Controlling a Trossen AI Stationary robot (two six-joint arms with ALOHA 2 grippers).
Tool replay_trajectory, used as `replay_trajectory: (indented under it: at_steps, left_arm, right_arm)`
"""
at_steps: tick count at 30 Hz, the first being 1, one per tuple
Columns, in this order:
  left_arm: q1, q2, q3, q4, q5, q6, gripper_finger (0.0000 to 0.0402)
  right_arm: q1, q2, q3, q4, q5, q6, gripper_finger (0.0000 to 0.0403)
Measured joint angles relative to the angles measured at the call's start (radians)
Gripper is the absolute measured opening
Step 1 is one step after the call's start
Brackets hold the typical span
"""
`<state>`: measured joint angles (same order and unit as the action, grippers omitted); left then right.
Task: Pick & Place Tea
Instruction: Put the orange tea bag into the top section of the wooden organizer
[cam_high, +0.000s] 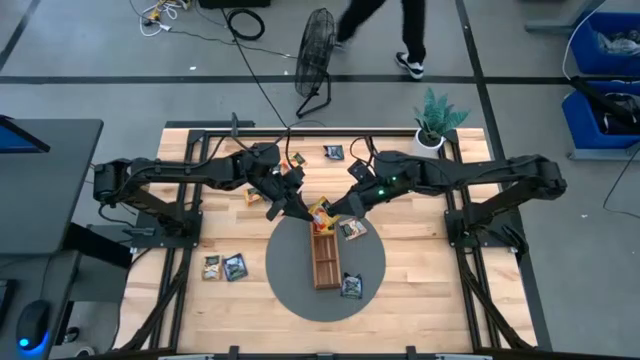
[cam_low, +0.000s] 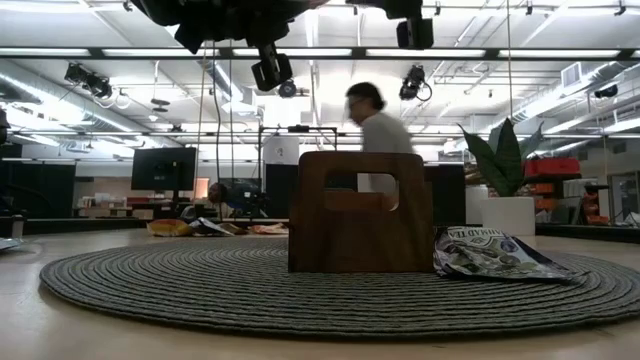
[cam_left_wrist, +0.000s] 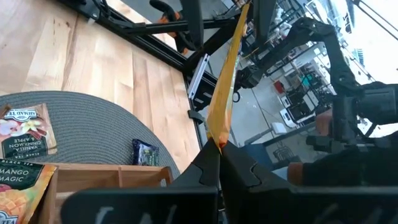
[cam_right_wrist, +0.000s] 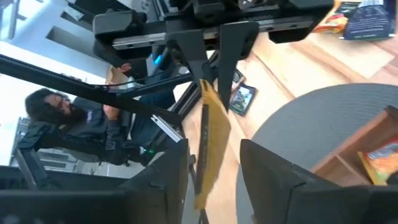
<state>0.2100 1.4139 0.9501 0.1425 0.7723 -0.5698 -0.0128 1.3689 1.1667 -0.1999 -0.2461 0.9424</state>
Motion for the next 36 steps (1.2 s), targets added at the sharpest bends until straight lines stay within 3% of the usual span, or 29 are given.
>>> replay_trajectory:
  at_steps: [3,7,9,15,26,36]
  left_arm:
    - [0.000,0.000,0.000,0.000,0.000,0.000,0.0001]
    - [0.000,0.000,0.000,0.001,0.000,0.004,0.0001]
    - [0.000,0.000,0.000,0.005,0.000,0.006,0.0001]
    - [0.003,0.000,0.000,0.008,-0.043,0.028,0.0013]
    - [0.069,-0.018,-0.001,-0.093,-0.055,0.159,0.0109]
    - [0.068,-0.203,0.000,-0.184,-0.426,0.323,0.0083]
  right_arm:
    - [0.000,0.004,0.000,-0.003,-0.020,0.001,0.0111]
    - [0.000,0.004,0.000,0.002,-0.034,-0.018,0.0027]
    - [0.000,0.004,0.000,0.009,-0.034,-0.023,0.0010]
    - [0.000,-0.005,0.000,0.005,-0.004,0.002,0.0004]
    - [0.000,-0.118,0.000,-0.167,0.163,0.045,0.0001]
    - [0.032,-0.146,0.000,-0.288,0.395,0.118,0.0000]
